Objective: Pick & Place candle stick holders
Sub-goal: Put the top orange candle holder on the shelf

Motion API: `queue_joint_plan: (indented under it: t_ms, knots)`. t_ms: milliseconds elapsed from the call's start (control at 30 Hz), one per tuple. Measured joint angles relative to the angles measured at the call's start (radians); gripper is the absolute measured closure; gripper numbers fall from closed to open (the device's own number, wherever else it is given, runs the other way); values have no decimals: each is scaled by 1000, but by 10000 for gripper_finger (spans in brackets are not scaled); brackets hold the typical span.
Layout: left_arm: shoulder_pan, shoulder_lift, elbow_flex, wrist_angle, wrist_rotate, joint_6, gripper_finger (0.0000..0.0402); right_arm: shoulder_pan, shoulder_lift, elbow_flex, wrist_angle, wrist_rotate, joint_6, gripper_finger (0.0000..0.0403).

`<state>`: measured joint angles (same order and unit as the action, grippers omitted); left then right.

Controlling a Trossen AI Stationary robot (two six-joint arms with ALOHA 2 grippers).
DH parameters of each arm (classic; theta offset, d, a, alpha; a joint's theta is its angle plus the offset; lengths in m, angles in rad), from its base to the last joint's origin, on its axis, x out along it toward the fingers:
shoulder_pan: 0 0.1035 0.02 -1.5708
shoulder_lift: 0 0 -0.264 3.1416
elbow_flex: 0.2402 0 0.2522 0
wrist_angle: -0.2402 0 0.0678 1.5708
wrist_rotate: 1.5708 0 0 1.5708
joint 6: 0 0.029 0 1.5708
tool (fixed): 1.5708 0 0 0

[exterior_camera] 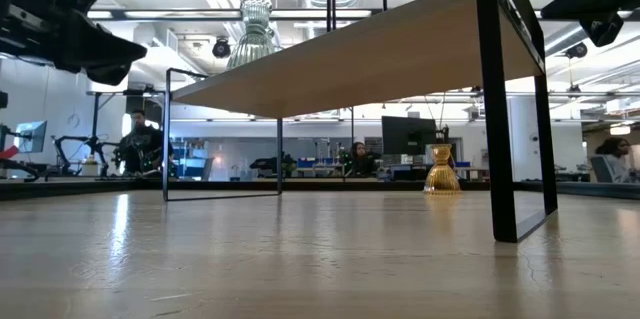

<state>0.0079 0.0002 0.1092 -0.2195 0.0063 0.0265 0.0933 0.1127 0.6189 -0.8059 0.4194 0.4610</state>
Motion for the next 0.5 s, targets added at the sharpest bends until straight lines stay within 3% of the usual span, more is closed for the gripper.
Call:
queue_joint_plan:
  t_ms: [267,500]
  knots:
    - [-27,0,-59,124,0,-48,401,0,0,0,0,0,0,394]
    - [-54,0,-61,123,-21,-62,401,0,0,0,0,0,0,394]
